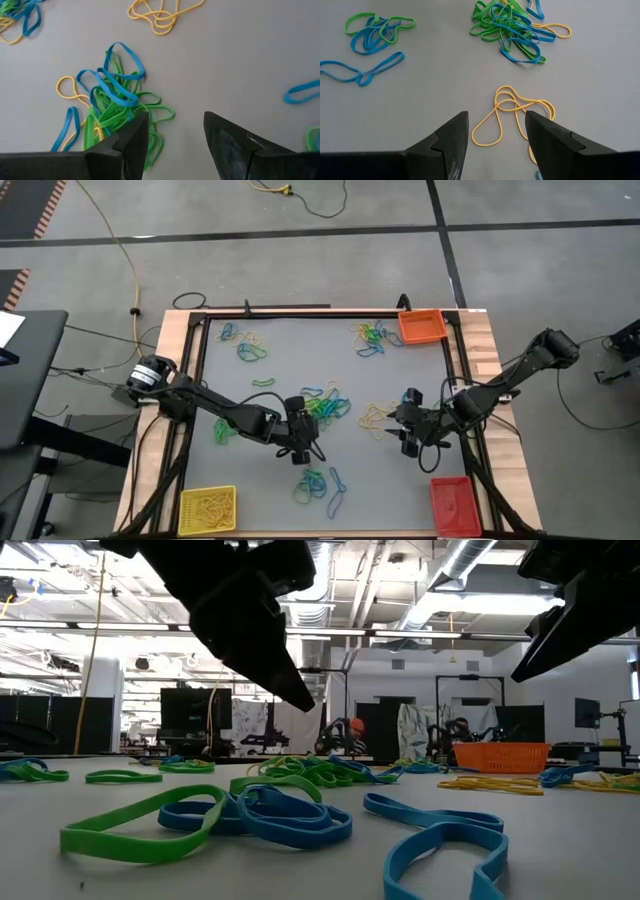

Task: Sort rubber bands into baskets
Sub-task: Put the yellow rubber band into the yellow bin

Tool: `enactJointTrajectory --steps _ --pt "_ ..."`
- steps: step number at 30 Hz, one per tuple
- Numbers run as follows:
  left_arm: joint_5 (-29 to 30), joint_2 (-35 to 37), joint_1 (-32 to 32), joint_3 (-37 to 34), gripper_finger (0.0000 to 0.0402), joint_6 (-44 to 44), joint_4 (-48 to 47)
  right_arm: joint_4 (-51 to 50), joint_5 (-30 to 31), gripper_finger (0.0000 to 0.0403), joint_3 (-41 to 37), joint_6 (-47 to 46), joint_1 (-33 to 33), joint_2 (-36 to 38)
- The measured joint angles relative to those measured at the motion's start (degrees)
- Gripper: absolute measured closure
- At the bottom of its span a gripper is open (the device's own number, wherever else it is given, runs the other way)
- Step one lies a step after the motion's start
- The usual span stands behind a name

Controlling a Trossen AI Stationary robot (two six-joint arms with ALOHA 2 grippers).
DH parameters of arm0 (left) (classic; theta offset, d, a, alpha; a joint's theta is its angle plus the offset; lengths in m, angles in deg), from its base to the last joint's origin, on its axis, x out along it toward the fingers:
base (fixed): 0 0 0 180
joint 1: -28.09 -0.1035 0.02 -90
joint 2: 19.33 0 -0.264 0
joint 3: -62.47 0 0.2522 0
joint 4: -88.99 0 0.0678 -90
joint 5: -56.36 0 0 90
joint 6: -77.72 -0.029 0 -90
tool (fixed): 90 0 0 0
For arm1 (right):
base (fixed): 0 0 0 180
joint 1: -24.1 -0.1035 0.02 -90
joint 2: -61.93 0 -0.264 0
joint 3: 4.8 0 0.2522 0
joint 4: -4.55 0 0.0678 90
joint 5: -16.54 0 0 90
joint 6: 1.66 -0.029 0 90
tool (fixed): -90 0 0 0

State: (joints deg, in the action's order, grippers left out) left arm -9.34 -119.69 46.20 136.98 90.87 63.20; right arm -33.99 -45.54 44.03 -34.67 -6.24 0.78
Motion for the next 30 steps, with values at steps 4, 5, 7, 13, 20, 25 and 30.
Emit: enactJointTrajectory --steps 4,5,7,13,20,25,30 --pt "-0.08 0.0 0.6 0.0 0.0223 -0.02 0.0 0.0 0.0 0.0179 0.0 -0.01 0.0 0.0" --pt "-0.32 0.0 0.61 -0.07 0.0223 -0.02 0.03 0.0 0.0 0.0179 0.0 -0.01 0.01 -0.01" --pt "-0.65 0.0 0.59 -0.57 0.0223 -0.02 0.14 0.0 0.0 0.0179 0.0 -0.01 -0.01 -0.01" --pt "2.95 0.0 -1.14 -4.95 0.0223 -0.35 -1.72 0.0 0.0 0.0179 0.0 -0.01 -0.01 -0.01" --pt "2.91 -0.04 -5.17 -10.23 0.0223 2.45 -0.44 0.0 0.0 0.0179 0.0 -0.01 -0.01 0.01" --pt "1.89 -0.04 -8.1 -11.5 0.0229 2.03 -0.09 0.0 0.0 0.0179 0.0 -0.01 0.0 -0.01" --pt "-4.72 0.03 -11.37 -13.06 0.0267 0.0 4.4 -0.02 0.0 0.0179 0.0 -0.01 -0.01 -0.01"
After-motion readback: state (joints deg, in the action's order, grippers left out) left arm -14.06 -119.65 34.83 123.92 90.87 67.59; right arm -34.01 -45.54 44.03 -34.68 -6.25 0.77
